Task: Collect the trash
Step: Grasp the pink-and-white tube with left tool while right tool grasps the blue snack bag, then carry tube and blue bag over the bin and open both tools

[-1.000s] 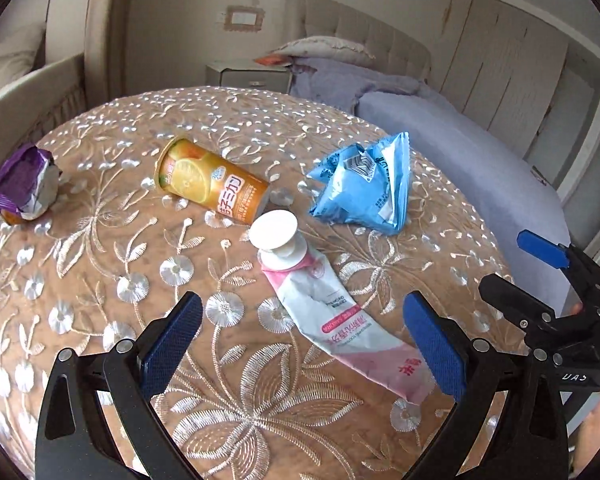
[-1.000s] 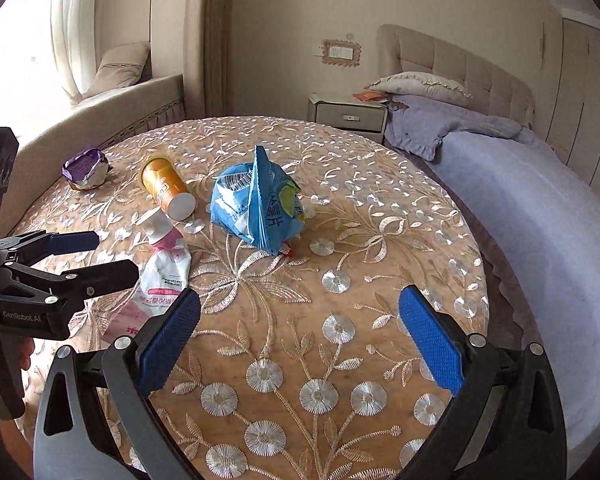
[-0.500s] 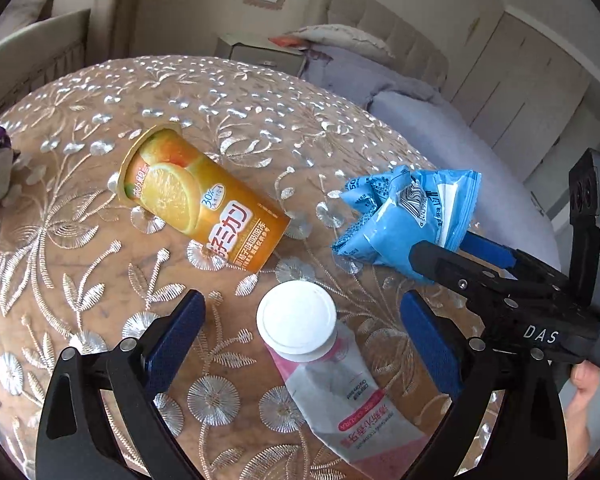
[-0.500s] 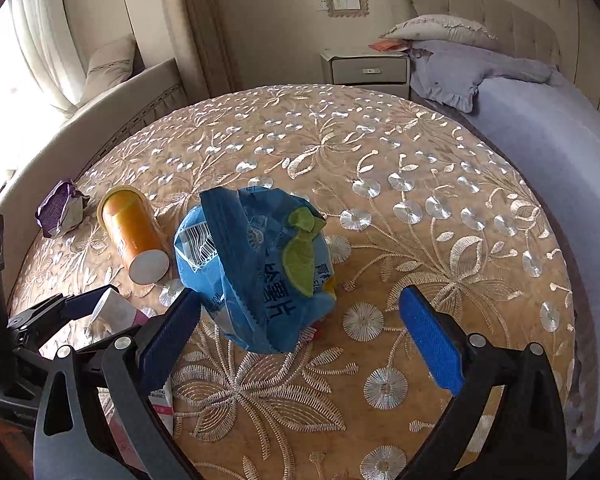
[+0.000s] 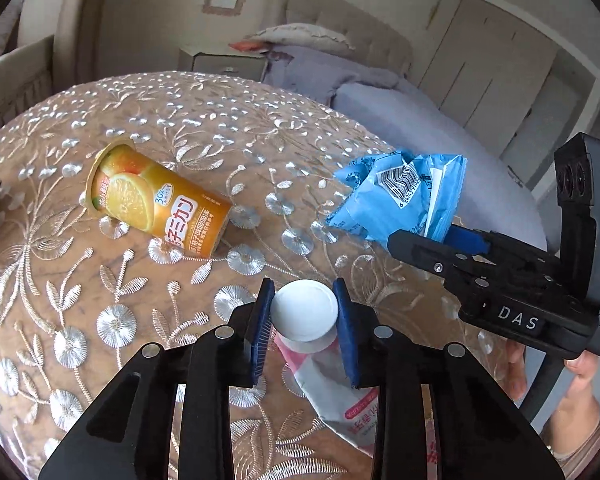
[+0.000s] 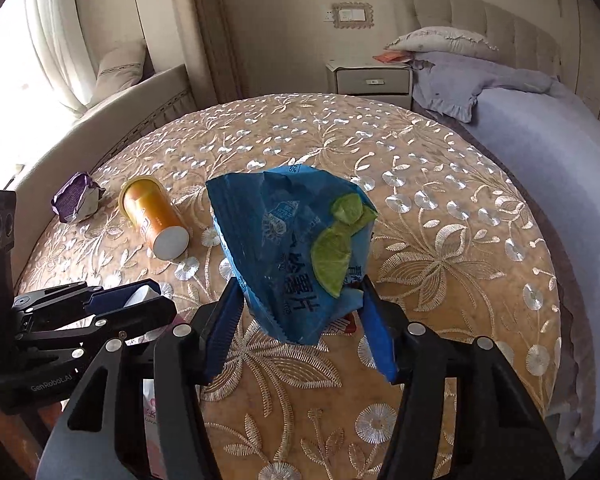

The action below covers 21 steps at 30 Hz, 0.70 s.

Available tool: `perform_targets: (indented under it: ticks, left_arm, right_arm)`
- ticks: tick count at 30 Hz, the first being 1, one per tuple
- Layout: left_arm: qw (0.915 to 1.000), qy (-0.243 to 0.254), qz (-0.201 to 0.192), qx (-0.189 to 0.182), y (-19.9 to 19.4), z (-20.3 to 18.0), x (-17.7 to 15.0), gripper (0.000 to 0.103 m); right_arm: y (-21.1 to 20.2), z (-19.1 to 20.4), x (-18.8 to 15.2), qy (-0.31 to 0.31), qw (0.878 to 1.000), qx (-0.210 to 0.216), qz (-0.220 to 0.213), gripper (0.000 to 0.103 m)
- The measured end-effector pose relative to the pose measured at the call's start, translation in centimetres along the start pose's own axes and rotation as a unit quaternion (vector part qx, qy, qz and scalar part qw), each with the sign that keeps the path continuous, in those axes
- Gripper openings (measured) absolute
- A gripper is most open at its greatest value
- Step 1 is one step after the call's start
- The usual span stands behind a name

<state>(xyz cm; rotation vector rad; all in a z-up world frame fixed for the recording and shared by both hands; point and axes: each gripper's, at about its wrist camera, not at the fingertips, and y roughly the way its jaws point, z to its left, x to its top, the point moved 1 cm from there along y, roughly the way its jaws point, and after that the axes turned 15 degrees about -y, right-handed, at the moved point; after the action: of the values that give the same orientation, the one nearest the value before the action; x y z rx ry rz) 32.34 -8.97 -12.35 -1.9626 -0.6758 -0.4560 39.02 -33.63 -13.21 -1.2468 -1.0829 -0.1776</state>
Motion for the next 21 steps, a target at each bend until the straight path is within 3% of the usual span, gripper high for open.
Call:
perform_targets:
  ticks: [3,7,11,17,21]
  left_arm:
    - [0.9996,0.024,0.007,0.012,0.1,-0.5,-0.8,0.029]
    - [0.9994,-0.021,0.024,-0.012,0.5,0.2,-1.0,0.029]
    - [0.9995,-0.013,0.002,-0.029,-0.8,-0.9,-1.6,0.026]
    - [0.9976,0.051,-0.024,-0.039,-4.0,-5.1,-3.1,0.026]
    - [0.9933,0.089,-0.024,-0.07,-6.3,-8.5,-4.8,0.026]
  right_arm:
    - [-1.8,0.2,-0.8,-0.001,1.0,-0.002,-0.004,0.059]
    - [-3.9,0.2,-1.6,-0.005,1.0,-0.019,-0.012,0.06]
    - [-5.9,-0.2,-2.4,-0.001,0.999,-0.033,-0.018,0.06]
    - [-9.8,-0.9,-4.8,0.014,0.998,-0.055,-0.034,0.06]
    - [-12.8,-1.5,-7.6,0.025,0.996,-0.075,-0.04,0.06]
